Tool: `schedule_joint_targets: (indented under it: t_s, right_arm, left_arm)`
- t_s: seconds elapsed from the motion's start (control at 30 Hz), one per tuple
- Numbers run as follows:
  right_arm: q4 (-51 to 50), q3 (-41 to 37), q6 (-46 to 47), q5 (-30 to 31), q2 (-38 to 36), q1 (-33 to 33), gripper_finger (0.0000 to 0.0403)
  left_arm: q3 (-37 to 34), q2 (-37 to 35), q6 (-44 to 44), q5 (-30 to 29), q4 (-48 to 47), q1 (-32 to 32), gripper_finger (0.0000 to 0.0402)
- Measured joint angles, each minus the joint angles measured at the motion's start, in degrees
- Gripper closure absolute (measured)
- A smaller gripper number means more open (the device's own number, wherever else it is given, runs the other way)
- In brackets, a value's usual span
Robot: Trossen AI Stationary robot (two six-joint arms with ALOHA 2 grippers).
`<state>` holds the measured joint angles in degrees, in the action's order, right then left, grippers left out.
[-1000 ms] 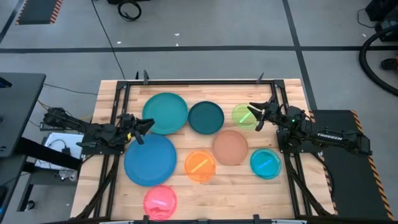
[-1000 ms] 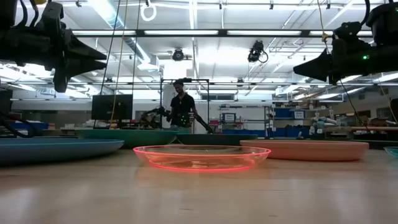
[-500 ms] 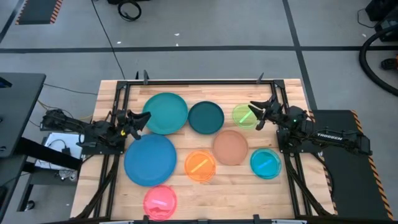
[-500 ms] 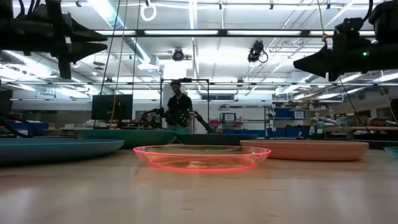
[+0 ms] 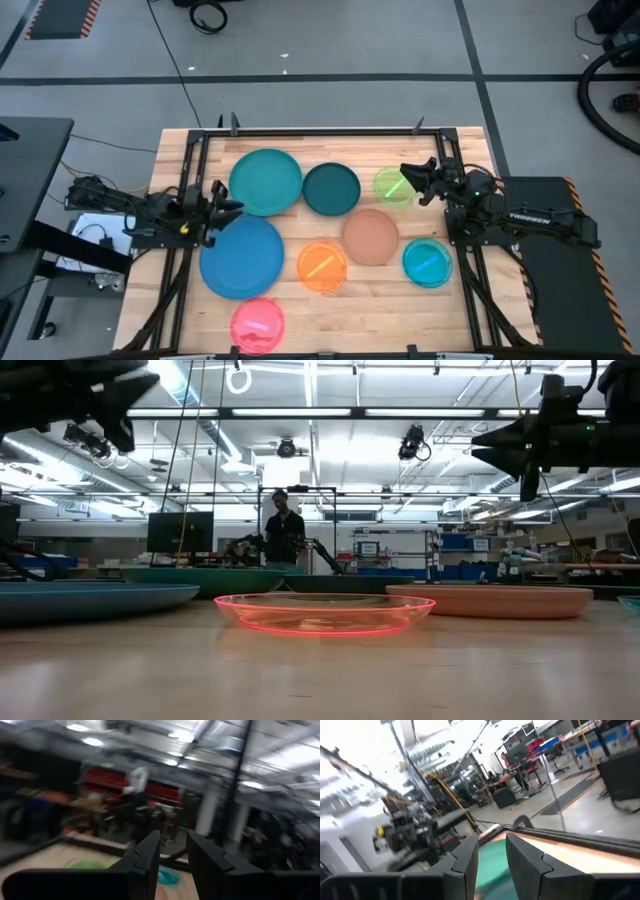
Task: Stack plastic plates
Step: Stack the green plate on top of the blue plate
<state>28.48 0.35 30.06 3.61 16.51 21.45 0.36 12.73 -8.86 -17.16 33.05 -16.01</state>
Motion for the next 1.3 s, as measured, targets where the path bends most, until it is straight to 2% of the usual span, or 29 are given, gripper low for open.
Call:
schedule_joint_targets:
  t_s: [0.07, 0.17, 0.33, 0.63, 0.83, 1.13, 1.3]
  right_arm:
    - [3.74, 0.01, 0.57, 0.08, 1.47, 0.00, 0.0293]
    - [8.66, 0.27, -2.10, -4.47, 4.47, 0.00, 0.0293]
    - [7.82, 4.07, -4.66, -5.80, 12.08, 0.00, 0.0293]
    - [7.56, 11.83, -8.96, -8.18, 27.04, -0.80, 0.0293]
    - [6.86, 17.87, -11.31, -8.16, 37.32, -6.30, 0.0293]
    - [-6.58, 33.11, -17.44, 0.05, 53.33, -17.12, 0.0293]
    - [-10.65, 40.86, -20.40, 1.37, 61.20, -20.35, 0.0293]
  left_arm:
    - [0.00, 0.00, 0.45, 0.45, 0.16, 0.01, 0.0298]
    - [0.29, 0.02, -0.98, -1.05, 0.95, 0.20, 0.0298]
    - [4.49, 2.72, -0.98, -5.82, -4.69, 0.22, 0.0299]
    - [14.15, 10.10, -4.95, -5.96, -18.82, 0.20, 0.0299]
    - [18.15, 15.74, -8.73, -5.40, -25.20, 0.00, 0.0299]
    - [21.33, 20.96, -11.94, -3.14, -31.65, -3.50, 0.0299]
    - [23.56, 21.03, -14.75, -3.12, -39.13, -5.90, 0.0299]
